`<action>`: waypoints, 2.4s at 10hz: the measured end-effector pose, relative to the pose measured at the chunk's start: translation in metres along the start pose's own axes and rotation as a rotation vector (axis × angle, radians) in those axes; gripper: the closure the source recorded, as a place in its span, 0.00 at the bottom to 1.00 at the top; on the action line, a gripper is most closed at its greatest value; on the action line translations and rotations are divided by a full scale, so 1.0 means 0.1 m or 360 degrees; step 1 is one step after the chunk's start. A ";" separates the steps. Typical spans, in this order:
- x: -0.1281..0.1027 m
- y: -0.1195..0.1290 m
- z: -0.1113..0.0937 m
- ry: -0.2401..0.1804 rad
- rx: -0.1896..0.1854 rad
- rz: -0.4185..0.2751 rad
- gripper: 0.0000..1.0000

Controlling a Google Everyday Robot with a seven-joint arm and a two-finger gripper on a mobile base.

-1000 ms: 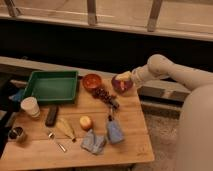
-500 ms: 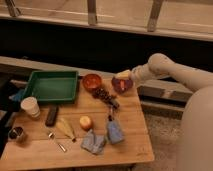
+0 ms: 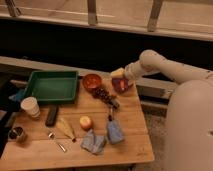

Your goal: Place pepper in red bowl

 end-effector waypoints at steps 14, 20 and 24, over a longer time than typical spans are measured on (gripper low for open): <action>-0.07 0.04 -0.10 0.0002 0.0089 -0.0077 0.20; -0.03 -0.19 0.38 0.0110 0.0027 0.0010 0.20; -0.03 -0.27 0.51 0.0124 -0.0018 0.0049 0.20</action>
